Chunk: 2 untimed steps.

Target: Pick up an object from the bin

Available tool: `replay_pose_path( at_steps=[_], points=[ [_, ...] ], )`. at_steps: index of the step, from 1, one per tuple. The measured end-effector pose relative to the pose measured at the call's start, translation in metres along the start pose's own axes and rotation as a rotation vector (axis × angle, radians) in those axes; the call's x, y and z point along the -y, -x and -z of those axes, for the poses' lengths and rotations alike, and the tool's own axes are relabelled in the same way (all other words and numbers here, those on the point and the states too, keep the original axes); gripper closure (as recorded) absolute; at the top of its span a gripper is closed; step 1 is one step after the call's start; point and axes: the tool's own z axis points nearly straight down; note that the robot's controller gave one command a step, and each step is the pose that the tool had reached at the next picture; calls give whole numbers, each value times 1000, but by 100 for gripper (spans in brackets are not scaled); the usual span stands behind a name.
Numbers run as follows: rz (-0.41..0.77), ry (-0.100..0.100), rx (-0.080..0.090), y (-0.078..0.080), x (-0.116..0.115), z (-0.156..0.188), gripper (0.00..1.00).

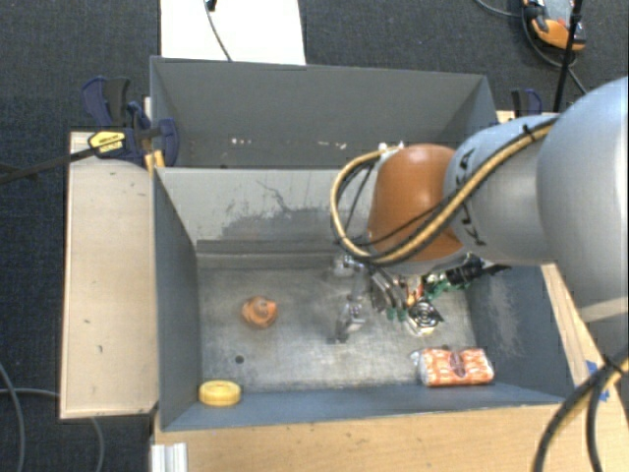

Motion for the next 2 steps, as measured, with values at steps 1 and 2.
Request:
replay_pose_path(
  at_steps=[1, 2],
  points=[
    [33, -4, 0, 9, -36, 1, 0],
    [-55, -1, -2, -10, -103, -3, 0]
  ],
)
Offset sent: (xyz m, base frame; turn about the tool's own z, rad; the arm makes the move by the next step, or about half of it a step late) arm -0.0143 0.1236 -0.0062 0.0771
